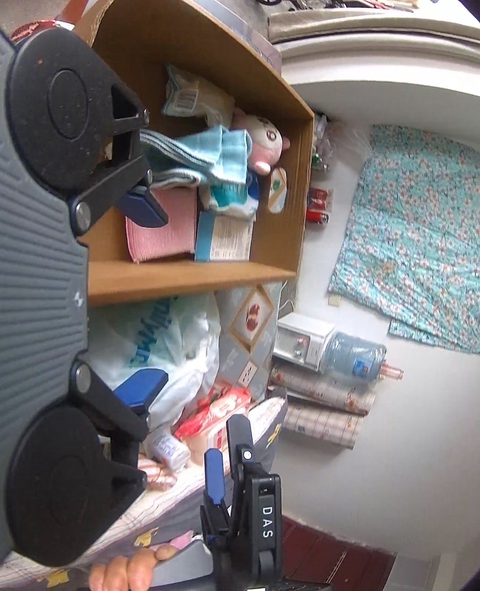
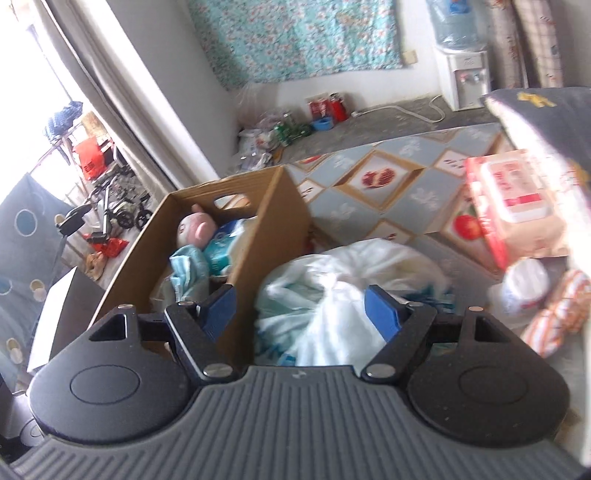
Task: Organize soft objects
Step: 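Reach the right tool to the orange-striped sock on the bed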
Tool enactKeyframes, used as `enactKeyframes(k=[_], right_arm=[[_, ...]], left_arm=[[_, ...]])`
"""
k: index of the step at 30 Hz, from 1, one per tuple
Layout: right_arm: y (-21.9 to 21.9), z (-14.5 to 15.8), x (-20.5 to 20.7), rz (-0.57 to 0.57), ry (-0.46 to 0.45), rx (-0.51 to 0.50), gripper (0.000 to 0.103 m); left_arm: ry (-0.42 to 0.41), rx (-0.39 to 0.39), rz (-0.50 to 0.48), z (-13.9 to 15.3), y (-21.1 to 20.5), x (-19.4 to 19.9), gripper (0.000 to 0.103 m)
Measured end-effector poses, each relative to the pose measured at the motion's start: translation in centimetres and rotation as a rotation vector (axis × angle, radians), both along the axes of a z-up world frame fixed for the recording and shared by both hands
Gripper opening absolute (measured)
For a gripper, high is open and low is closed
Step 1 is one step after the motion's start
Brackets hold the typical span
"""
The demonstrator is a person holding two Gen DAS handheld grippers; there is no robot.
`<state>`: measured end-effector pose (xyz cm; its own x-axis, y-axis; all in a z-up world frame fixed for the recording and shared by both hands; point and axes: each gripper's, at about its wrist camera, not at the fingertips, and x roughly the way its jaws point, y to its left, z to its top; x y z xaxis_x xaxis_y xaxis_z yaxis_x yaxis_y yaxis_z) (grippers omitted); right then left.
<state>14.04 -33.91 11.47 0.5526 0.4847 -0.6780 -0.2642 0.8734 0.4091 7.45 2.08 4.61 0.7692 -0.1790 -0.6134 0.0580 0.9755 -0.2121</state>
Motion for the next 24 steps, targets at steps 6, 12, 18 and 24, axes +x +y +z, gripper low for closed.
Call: enactKeyframes(k=[6,12,18,24], right_arm=[[-9.7,-1.5,-3.9,-0.179,-0.002,-0.046,0.077],[-14.5,-4.6,-6.5,-0.272,0.068,-0.046,0.077],[-16.5,-6.4,-7.2,-0.306,0.116,-0.025,0.077],[-17.3,-7.9,-5.6,-0.313,0.148,-0.012,0.077]], left_arm=[[-0.007,0.012,-0.158,-1.4,-5.9,0.1,0.085],[0.004,0.026,-0.283,-3.6,-11.4,0.4,0.085],[0.009,0.058,-0.317,-5.6,-15.0,1.0,0.082],[0.000,0.065,-0.333,-6.6,-16.9,1.9,0.077]])
